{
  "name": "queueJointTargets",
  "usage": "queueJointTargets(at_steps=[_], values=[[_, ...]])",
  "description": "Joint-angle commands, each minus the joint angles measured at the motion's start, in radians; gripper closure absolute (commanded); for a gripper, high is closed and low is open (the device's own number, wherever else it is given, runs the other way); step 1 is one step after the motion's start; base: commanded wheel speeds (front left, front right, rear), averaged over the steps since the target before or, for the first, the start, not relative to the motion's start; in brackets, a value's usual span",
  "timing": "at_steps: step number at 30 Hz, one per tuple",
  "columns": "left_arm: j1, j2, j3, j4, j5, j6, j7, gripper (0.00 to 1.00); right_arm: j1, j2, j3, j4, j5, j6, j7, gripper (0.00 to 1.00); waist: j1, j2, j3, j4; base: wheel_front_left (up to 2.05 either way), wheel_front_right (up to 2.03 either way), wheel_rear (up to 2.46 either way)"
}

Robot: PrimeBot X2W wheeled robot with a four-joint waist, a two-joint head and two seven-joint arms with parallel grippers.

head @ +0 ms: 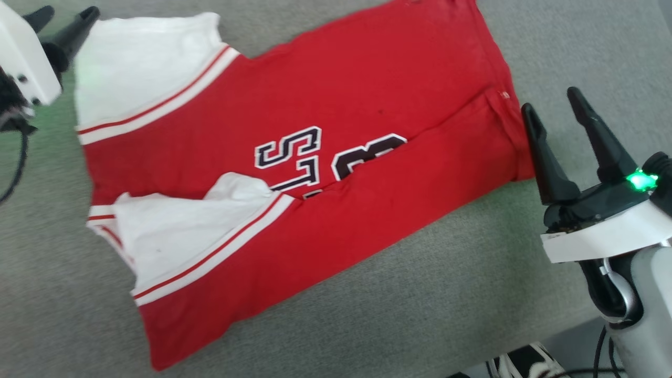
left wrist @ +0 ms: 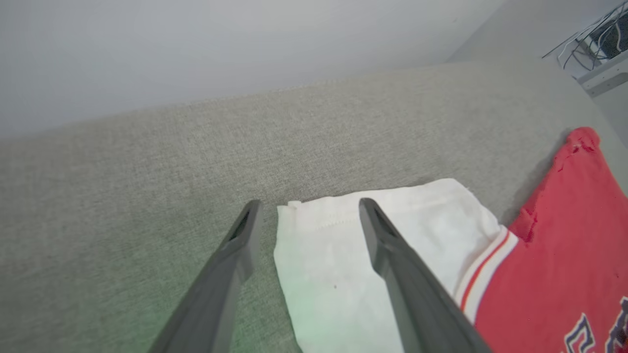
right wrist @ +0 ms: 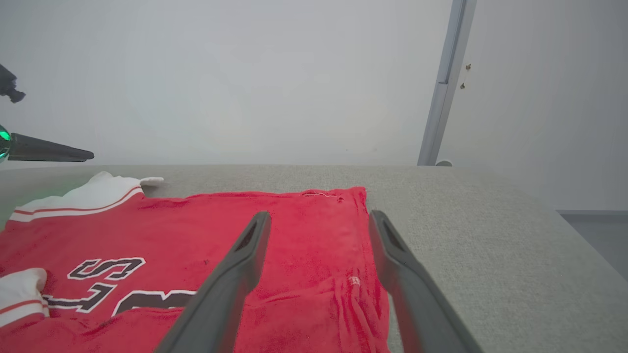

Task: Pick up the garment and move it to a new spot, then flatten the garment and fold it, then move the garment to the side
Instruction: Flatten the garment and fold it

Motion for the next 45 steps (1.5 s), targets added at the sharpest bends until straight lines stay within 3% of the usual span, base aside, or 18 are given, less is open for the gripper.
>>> queueJointTargets(at_steps=[1, 9, 10, 11, 12, 13, 14, 22, 28, 37, 44, 45], values=[[-0.033, 0.004, -0.008, 0.024, -0.008, -0.006, 0.055, 0.0, -0.011, 0.008, 0.007, 0.006, 0.005, 0.0, -0.011, 0.0, 0.0, 0.0, 0.031, -0.031, 0.0, 0.0, 0.0], [-0.139, 0.001, -0.103, 0.121, 0.011, 0.011, 0.407, 0.0, -0.021, -0.002, 0.038, 0.021, 0.033, 0.0, -0.017, 0.0, 0.0, 0.0, 0.078, -0.058, 0.0, 0.0, 0.0], [-0.142, -0.006, -0.108, 0.123, -0.001, 0.001, 0.44, 0.07, -0.023, -0.003, 0.04, 0.023, 0.036, 0.0, -0.017, 0.0, 0.0, 0.0, 0.08, -0.058, 0.0, 0.0, 0.0], [-0.144, -0.012, -0.105, 0.124, -0.016, -0.002, 0.462, 0.51, -0.029, -0.005, 0.04, 0.025, 0.039, 0.0, -0.017, 0.0, 0.0, 0.0, 0.083, -0.056, 0.0, 0.0, 0.0], [-0.144, -0.012, -0.105, 0.124, -0.016, -0.002, 0.462, 0.51, -0.029, -0.005, 0.04, 0.025, 0.039, 0.0, -0.017, 0.0, 0.0, 0.0, 0.083, -0.056, 0.0, 0.0, 0.0], [-0.147, -0.017, -0.106, 0.122, -0.025, -0.007, 0.484, 0.96, -0.035, -0.008, 0.039, 0.027, 0.04, 0.0, -0.014, 0.0, 0.0, 0.0, 0.085, -0.055, 0.0, 0.0, 0.0], [-0.149, -0.019, -0.109, 0.117, -0.036, -0.016, 0.506, 1.0, -0.042, -0.015, 0.042, 0.029, 0.038, 0.0, -0.007, 0.0, 0.0, 0.0, 0.086, -0.052, 0.0, 0.0, 0.0], [-0.21, -0.056, -0.102, 0.082, -0.004, -0.048, 0.48, 1.0, -0.211, -0.114, 0.109, 0.068, 0.074, 0.0, 0.159, 0.0, 0.0, 0.0, 0.119, -0.002, 0.0, 0.0, 0.0], [-0.279, -0.116, -0.111, 0.07, 0.035, -0.078, 0.442, 1.0, -0.506, -0.233, 0.199, 0.238, 0.153, 0.0, 0.352, 0.0, 0.0, 0.0, 0.173, 0.073, 0.0, 0.0, 0.0], [-0.306, -0.179, -0.131, 0.052, 0.052, -0.1, 0.409, 1.0, -0.803, -0.273, 0.305, 0.489, 0.327, 0.0, 0.723, 0.0, 0.0, 0.0, 0.218, 0.162, 0.0, 0.0, 0.0], [-0.325, -0.215, -0.139, 0.025, 0.041, -0.1, 0.387, 1.0, -0.875, -0.256, 0.345, 0.599, 0.38, 0.0, 0.878, 0.0, 0.0, 0.0, 0.244, 0.206, 0.0, 0.0, 0.0], [-0.325, -0.22, -0.139, 0.021, 0.039, -0.1, 0.377, 1.0, -0.877, -0.254, 0.354, 0.602, 0.388, 0.0, 0.889, 0.52, 0.0, 0.0, 0.245, 0.21, 0.0, 0.0, 0.0]])
